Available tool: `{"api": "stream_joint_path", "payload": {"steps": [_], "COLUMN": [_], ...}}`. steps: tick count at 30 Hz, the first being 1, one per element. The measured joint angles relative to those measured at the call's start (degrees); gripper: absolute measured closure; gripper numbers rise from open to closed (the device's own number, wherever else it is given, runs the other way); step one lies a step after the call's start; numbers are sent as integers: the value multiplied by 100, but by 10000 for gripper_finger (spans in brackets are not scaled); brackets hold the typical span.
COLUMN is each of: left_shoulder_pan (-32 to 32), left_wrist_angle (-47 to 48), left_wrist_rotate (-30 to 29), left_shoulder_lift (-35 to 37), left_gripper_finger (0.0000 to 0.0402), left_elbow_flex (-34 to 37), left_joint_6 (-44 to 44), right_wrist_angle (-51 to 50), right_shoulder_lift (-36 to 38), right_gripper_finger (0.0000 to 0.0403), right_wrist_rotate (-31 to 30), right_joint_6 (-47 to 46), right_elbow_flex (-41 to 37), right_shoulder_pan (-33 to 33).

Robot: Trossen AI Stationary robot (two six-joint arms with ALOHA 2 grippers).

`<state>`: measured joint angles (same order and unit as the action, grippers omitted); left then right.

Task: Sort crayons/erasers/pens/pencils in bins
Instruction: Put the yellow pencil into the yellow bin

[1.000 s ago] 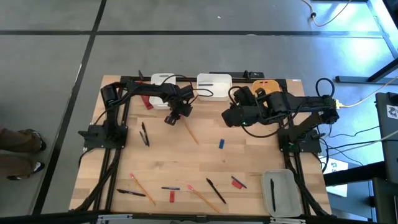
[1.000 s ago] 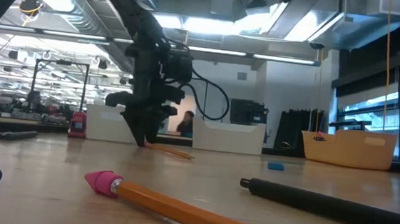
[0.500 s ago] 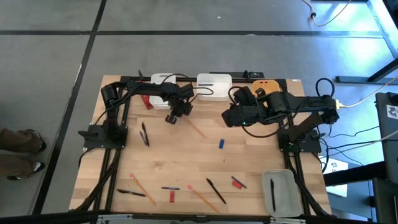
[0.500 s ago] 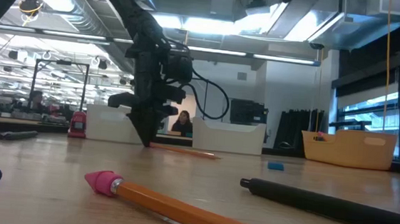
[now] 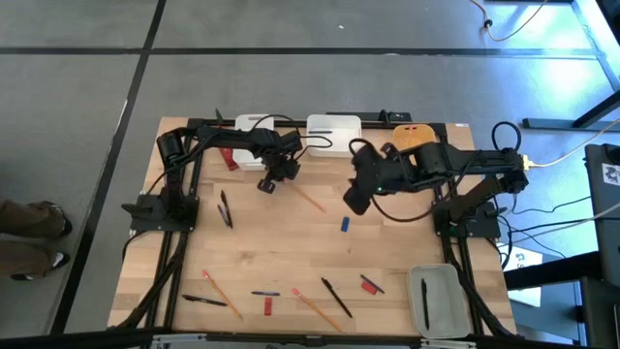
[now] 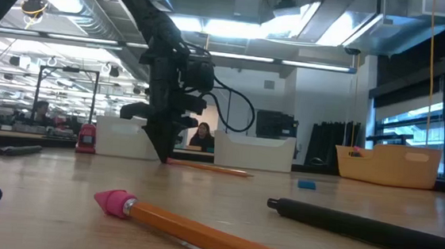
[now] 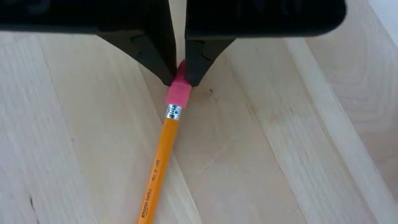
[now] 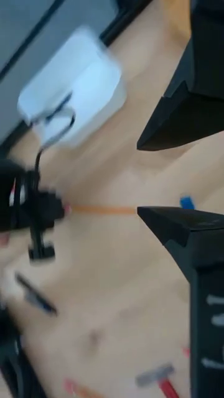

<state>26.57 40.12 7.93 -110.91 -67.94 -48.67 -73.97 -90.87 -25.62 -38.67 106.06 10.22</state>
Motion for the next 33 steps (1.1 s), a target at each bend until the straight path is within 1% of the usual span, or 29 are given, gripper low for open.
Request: {"api": "stream_joint_path", "payload": {"steps": [3, 6, 10, 16, 24, 27, 29, 33], "left_shoulder_pan": [0, -2, -3, -32, -173, -254, -302, -323], "left_wrist_angle": [2, 24, 135, 442, 678, 666, 621, 654], "left_wrist_rotate": [6, 27, 36, 180, 128, 114, 60, 52], "left_shoulder_lift": [0, 0, 24, 258, 476, 580, 672, 870], "left_gripper_finger": [400, 400, 401, 401, 401, 402, 401, 401], "left_elbow_flex": [0, -2, -64, -26, -39, -42, -48, -118], "left_joint_6": [7, 37, 163, 176, 367, 524, 665, 1056], "right_wrist_angle": [381, 545, 557, 507, 488, 480, 461, 461], "right_shoulder_lift": [0, 0, 0, 24, 281, 381, 428, 444], "right_gripper_finger": [246, 246, 246, 246, 246, 246, 246, 246], "right_wrist_rotate": [393, 625, 627, 627, 636, 754, 851, 1227], "right_joint_6": [422, 620, 594, 603, 611, 654, 841, 1215], "right_elbow_flex": [0, 0, 0, 0, -2, 0, 0, 0], "right_shoulder_pan": [2, 0, -2, -4, -2, -2, -2, -2]}}
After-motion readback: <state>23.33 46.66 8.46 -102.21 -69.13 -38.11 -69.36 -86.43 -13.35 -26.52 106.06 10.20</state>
